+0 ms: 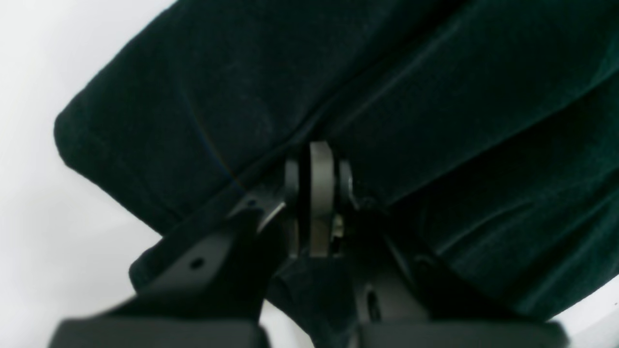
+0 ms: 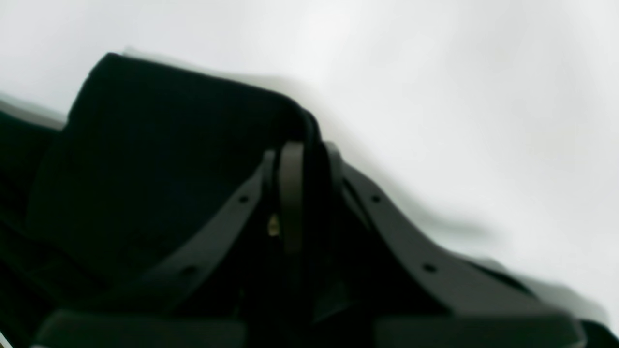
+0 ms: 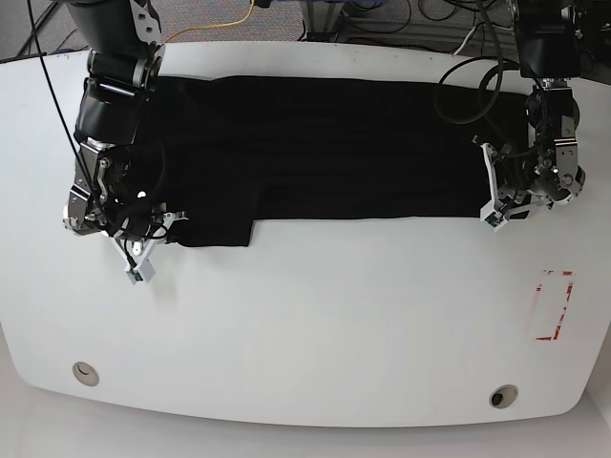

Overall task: Layout the t-shirt on the table in an organized manner, then fold the t-shirt properly
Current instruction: 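Hold the shirt taut with both grippers to straighten it, then release and move the right gripper inward along the shirt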

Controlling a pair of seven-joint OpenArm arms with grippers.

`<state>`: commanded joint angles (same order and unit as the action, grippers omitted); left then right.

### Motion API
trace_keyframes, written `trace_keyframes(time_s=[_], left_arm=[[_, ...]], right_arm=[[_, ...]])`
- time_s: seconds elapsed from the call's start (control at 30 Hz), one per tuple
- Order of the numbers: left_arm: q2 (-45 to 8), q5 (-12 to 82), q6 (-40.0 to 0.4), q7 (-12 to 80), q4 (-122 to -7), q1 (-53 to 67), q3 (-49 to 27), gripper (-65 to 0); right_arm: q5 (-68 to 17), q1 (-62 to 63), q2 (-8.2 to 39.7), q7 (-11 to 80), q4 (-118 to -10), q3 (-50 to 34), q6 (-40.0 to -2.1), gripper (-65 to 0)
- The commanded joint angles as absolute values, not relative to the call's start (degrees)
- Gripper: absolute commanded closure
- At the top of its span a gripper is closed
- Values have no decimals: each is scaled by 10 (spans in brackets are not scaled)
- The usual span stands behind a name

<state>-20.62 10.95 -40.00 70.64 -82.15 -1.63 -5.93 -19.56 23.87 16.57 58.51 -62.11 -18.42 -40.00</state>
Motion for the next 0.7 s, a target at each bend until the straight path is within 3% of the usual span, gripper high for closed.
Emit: trace_keyframes(time_s=[0.4, 0.7], left_arm=[[-205, 109, -400, 706, -821, -17, -58, -22], [-205, 109, -400, 696, -821, -17, -39, -22]], right_arm=[[-196, 206, 139, 730, -773, -182, -400, -44], [-219, 138, 127, 798, -897, -88, -400, -44]])
